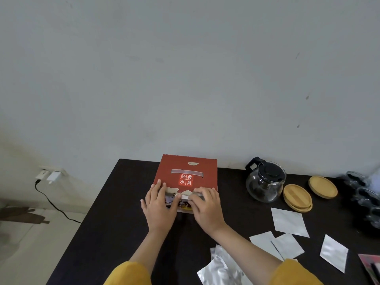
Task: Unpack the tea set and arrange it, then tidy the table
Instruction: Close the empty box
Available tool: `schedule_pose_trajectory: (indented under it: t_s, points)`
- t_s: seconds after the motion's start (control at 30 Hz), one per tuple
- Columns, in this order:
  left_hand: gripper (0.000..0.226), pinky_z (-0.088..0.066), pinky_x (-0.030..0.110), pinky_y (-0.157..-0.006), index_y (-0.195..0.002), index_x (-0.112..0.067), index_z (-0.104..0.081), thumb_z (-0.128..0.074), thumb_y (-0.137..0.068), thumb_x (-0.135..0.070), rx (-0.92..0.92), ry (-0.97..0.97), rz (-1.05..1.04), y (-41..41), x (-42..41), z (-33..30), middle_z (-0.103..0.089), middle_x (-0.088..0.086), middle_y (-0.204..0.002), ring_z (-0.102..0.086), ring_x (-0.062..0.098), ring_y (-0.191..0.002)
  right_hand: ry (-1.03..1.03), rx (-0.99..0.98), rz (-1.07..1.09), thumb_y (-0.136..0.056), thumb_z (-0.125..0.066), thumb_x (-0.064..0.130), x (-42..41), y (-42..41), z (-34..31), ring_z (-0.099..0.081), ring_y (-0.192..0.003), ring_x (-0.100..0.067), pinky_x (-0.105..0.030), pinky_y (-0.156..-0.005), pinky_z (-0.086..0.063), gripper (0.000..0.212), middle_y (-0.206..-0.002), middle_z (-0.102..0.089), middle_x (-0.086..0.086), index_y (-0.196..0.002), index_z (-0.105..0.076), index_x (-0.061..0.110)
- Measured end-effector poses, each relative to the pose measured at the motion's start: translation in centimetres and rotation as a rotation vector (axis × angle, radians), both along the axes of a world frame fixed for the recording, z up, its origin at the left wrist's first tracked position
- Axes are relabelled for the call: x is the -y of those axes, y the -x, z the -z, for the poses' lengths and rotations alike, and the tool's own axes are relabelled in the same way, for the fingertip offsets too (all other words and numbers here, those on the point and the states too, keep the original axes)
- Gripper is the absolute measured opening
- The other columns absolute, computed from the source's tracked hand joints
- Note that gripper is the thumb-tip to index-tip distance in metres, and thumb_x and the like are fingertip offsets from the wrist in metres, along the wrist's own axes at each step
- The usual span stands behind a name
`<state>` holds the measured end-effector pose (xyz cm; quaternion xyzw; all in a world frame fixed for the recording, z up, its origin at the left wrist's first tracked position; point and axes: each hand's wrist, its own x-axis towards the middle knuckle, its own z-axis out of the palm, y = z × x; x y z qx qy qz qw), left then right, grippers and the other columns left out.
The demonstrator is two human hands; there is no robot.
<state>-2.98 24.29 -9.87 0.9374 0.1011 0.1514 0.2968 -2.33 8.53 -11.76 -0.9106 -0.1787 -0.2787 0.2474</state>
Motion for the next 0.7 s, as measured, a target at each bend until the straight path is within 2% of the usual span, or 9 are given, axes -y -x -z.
schedule_pose_trajectory:
  t_s: [0.13, 0.2, 0.43, 0.6, 0.7]
  points:
    - [0.074, -0.028, 0.061, -0.108, -0.129, -0.013, -0.054, -0.055, -0.078, -0.067, 0.056, -0.008, -0.009, -0.3, -0.1, 0.4, -0.046, 0.003, -0.143, -0.035, 0.027, -0.136, -0.032, -0.02, 0.007, -0.089, -0.056, 0.033, -0.1, 0.0, 0.0, -0.054, -0.102, -0.017, -0.035, -0.095, -0.038, 0.017, -0.101, -0.062, 0.003, -0.091, -0.07, 0.025]
    - [0.077, -0.03, 0.059, -0.106, -0.128, -0.014, -0.055, -0.049, -0.078, -0.071, 0.061, -0.029, -0.007, -0.4, -0.3, 0.6, -0.046, 0.003, -0.142, -0.037, 0.027, -0.135, -0.033, -0.018, 0.001, -0.089, -0.056, 0.034, 0.0, 0.0, 0.1, -0.055, -0.102, -0.018, -0.034, -0.095, -0.038, 0.017, -0.101, -0.062, 0.003, -0.09, -0.07, 0.024]
    - [0.063, -0.041, 0.053, -0.097, -0.125, -0.013, -0.057, -0.063, -0.078, -0.055, 0.05, -0.058, -0.049, -1.0, 0.1, 0.4, -0.051, 0.006, -0.135, -0.044, 0.03, -0.124, -0.155, -0.094, 0.076, -0.084, -0.067, 0.027, -0.9, -0.2, -0.8, -0.056, -0.09, -0.015, -0.031, -0.083, -0.047, 0.009, -0.092, -0.06, 0.006, -0.091, -0.066, 0.021]
    - [0.065, -0.041, 0.053, -0.093, -0.129, -0.016, -0.053, -0.066, -0.077, -0.054, 0.031, -0.113, -0.048, -1.3, 0.1, 0.1, -0.048, 0.007, -0.133, -0.044, 0.031, -0.121, -0.211, -0.173, 0.149, -0.075, -0.076, 0.022, -1.7, -0.3, -1.7, -0.056, -0.084, -0.016, -0.035, -0.078, -0.051, 0.022, -0.09, -0.058, 0.006, -0.091, -0.062, 0.022]
    - [0.073, -0.038, 0.053, -0.096, -0.137, -0.018, -0.046, -0.064, -0.077, -0.056, 0.021, -0.118, -0.032, -1.4, -0.1, 0.1, -0.042, 0.01, -0.137, -0.04, 0.033, -0.125, -0.264, -0.16, 0.184, -0.072, -0.079, 0.024, -1.8, -0.1, -1.8, -0.054, -0.097, -0.018, -0.037, -0.084, -0.052, 0.037, -0.105, -0.056, 0.002, -0.103, -0.059, 0.022]
